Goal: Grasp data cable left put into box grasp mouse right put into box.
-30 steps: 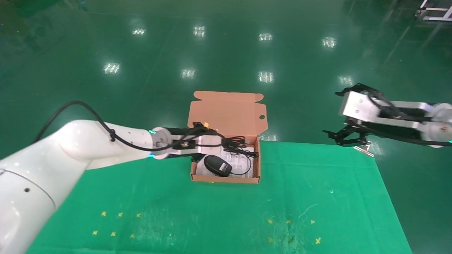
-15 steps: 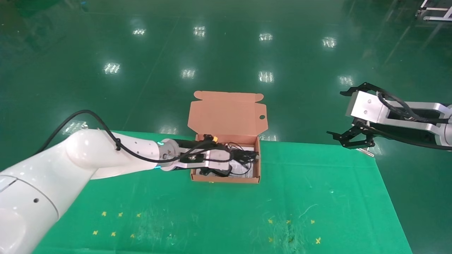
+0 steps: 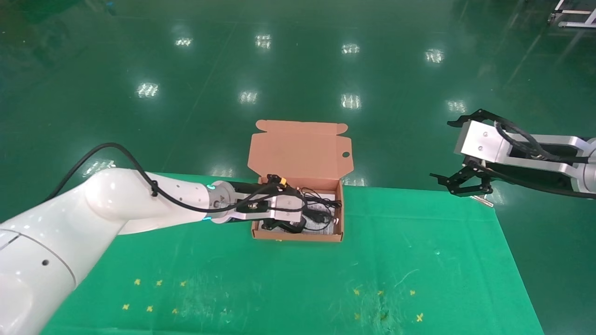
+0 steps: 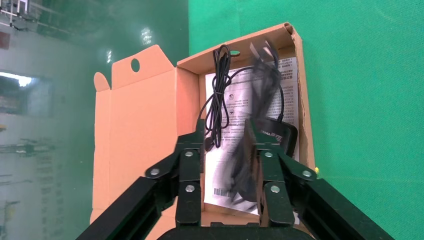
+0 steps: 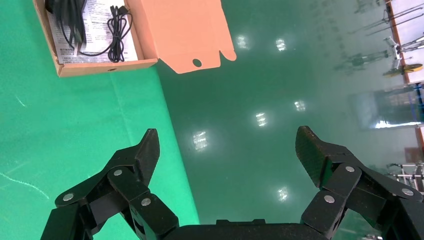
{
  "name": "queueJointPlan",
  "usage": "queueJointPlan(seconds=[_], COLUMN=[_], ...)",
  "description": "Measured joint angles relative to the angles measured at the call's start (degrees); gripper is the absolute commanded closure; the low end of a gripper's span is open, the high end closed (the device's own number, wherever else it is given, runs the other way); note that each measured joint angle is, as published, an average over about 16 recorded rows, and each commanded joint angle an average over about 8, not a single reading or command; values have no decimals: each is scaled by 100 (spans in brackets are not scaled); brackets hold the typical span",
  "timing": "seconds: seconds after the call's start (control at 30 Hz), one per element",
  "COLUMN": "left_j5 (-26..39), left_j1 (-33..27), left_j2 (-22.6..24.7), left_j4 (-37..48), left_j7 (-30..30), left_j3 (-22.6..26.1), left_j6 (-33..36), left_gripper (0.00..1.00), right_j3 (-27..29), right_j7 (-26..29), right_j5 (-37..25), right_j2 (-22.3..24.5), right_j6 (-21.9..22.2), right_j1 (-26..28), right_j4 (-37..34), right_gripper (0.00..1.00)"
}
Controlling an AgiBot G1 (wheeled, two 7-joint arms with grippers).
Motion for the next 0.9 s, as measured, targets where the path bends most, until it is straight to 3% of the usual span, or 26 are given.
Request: queueJointPlan(seconds=[0.6, 0.9], left_j5=[-163, -433], left_j1=[-600, -614], left_j2=[-501, -885], left_j4=[-424, -785], left_j7=[-291, -630], left_j3=[-216, -524], left_j6=[-25, 284], left_gripper=[0, 0], right_j3=[116, 344], right_j7=[-144, -219], right_j5=[-125, 2], right_j2=[-39, -77], right_j6=[-3, -301], right_j1=[344, 294], right_j4=[-68, -75], right_gripper=[0, 0])
